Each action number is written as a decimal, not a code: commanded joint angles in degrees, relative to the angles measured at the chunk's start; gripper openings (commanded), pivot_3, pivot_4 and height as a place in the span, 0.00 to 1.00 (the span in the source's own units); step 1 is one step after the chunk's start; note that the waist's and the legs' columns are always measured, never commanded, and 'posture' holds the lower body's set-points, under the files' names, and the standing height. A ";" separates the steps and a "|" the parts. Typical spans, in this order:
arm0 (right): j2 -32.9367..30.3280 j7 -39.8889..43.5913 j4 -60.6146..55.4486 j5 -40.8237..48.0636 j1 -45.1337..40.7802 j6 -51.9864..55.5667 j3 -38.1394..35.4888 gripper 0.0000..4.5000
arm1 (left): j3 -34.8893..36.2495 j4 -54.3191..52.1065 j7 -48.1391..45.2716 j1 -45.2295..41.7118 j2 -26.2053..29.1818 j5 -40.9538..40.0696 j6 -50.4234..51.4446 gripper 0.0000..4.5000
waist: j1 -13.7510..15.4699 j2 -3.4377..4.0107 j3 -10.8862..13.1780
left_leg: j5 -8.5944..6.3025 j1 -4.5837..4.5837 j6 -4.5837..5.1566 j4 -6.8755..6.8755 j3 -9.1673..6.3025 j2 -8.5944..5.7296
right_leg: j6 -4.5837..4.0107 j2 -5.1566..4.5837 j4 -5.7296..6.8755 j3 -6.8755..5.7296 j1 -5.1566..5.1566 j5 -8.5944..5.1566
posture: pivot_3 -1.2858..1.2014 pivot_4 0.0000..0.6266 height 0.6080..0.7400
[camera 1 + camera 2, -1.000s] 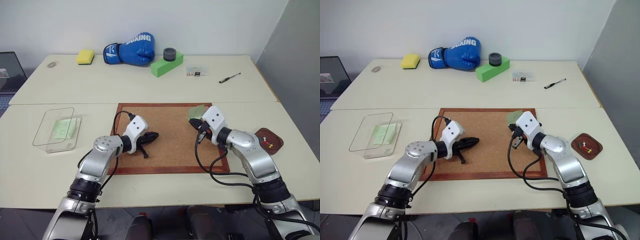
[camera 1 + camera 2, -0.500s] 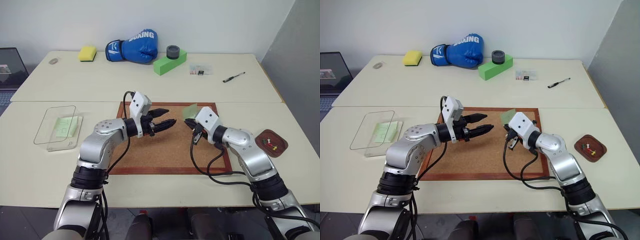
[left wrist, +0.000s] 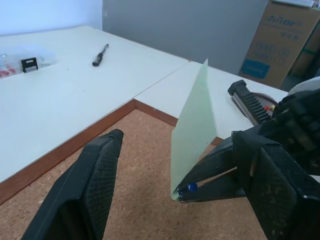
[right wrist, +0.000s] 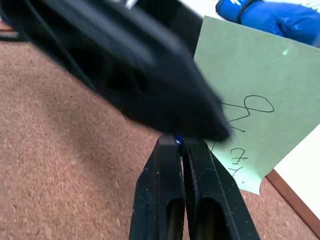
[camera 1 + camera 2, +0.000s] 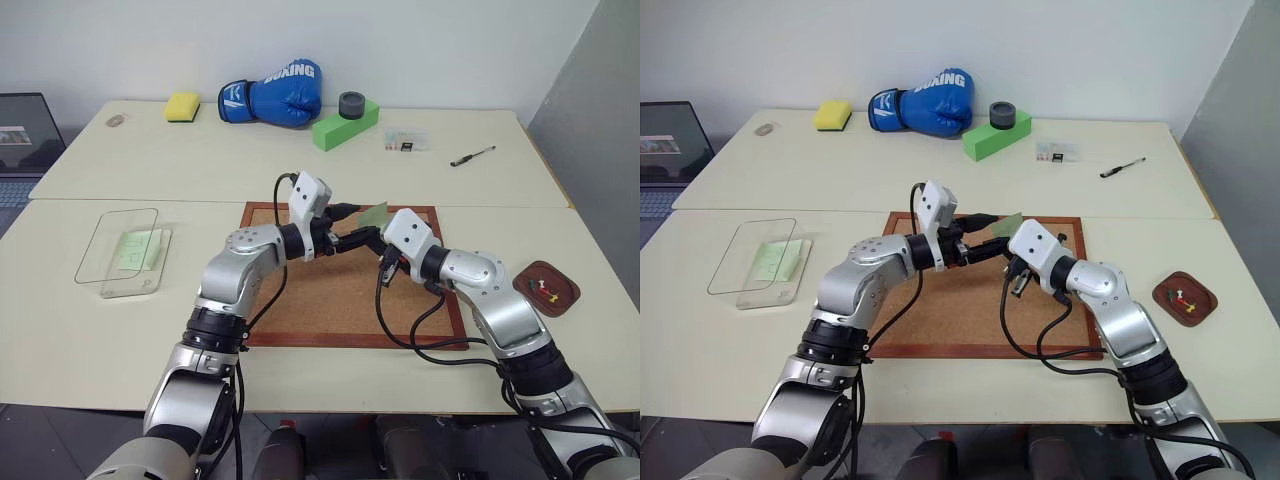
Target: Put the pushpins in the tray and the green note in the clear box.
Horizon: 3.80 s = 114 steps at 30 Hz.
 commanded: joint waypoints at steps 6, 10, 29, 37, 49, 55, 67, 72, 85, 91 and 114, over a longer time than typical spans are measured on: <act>0.25 0.16 -3.45 -0.56 -1.34 -0.55 -0.52 0.00 | -1.33 2.59 -0.88 -2.42 -1.37 1.83 -2.76 0.51 | -0.03 0.00 0.00 | 0.00 0.01 0.00 0.05 -0.01 0.00 | 0.01 0.00 0.06 -0.01 0.01 0.00 | 0.52 0.24 1.00; 0.39 0.19 -3.66 -0.87 -1.28 -0.48 -0.56 0.00 | -1.31 2.62 -0.93 -2.21 -1.56 2.09 -2.28 0.35 | -0.03 0.00 0.00 | 0.00 0.01 0.00 0.11 -0.01 0.00 | 0.01 0.00 0.10 -0.01 0.01 0.00 | 0.52 0.24 1.00; 0.50 0.06 -4.50 -0.90 -1.77 -1.27 -0.99 0.00 | -0.64 6.05 1.04 -1.94 -1.93 4.32 -2.33 0.00 | -0.10 0.00 0.00 | 0.00 0.11 0.01 0.57 -0.03 -0.04 | 0.03 0.04 0.73 0.03 0.03 -0.01 | 0.52 0.24 1.00; 0.53 0.14 -8.52 0.23 -1.10 -0.28 -1.95 0.00 | -0.54 6.87 2.82 -1.79 -2.47 6.05 -5.14 0.00 | -0.09 0.00 0.00 | 0.00 0.11 0.01 0.57 -0.03 -0.04 | 0.02 0.04 0.72 0.03 0.03 -0.01 | 0.52 0.24 1.00; -3.04 -1.40 -17.74 3.32 5.93 6.95 -11.20 0.00 | -0.05 5.69 4.12 -0.66 -1.89 7.01 -6.32 0.00 | -0.01 0.00 0.00 | 0.00 0.09 0.01 0.59 -0.03 -0.04 | 0.02 0.03 0.75 0.03 0.03 -0.01 | 0.52 0.24 1.00; -9.71 -2.76 -22.17 2.54 19.05 9.30 -21.64 0.00 | 0.32 1.29 4.17 1.38 0.02 6.64 -4.48 0.00 | 0.50 0.00 0.00 | -0.01 0.06 0.01 0.57 -0.05 -0.09 | 0.02 0.00 0.71 0.03 0.04 -0.02 | 0.52 0.24 1.00; -16.01 -11.34 -9.71 -3.94 31.76 9.01 -33.86 0.00 | -1.40 -5.46 2.55 2.94 1.84 6.37 -2.36 0.00 | 0.09 -0.01 0.00 | 0.00 0.27 0.02 0.62 0.02 -0.09 | 0.04 0.03 0.89 0.13 0.11 -0.02 | 0.52 0.24 1.00; -15.67 -12.91 -4.52 -4.02 30.85 7.66 -33.96 0.00 | -1.90 -6.46 2.17 3.01 1.78 6.37 -1.85 0.00 | 0.02 -0.01 0.00 | 0.00 0.27 0.02 0.61 0.03 -0.10 | 0.04 0.03 0.89 0.14 0.11 -0.02 | 0.52 0.24 1.00; -14.59 -14.44 -1.99 -2.80 29.33 7.66 -34.16 0.58 | -1.08 -5.66 2.70 3.00 2.27 6.24 -1.92 0.00 | 0.01 0.00 0.00 | 0.00 0.25 0.02 0.61 0.03 -0.10 | 0.04 0.03 0.88 0.15 0.11 -0.02 | 0.52 0.24 1.00; -14.59 -14.87 -5.11 -1.62 29.62 8.96 -36.65 0.58 | -0.78 -5.53 2.64 2.98 3.20 6.07 -1.97 0.00 | 0.01 0.00 0.00 | 0.00 0.25 0.02 0.61 0.03 -0.10 | 0.04 0.03 0.88 0.15 0.11 -0.02 | 0.52 0.24 1.00; -3.87 7.68 -16.49 20.87 1.42 12.05 -7.43 0.58 | 12.53 -17.91 12.52 14.91 26.11 13.34 4.02 0.00 | -0.96 -0.06 0.06 | 0.00 0.24 0.02 0.59 -0.04 0.02 | 0.01 0.07 0.88 0.03 0.08 -0.03 | 0.52 0.24 1.00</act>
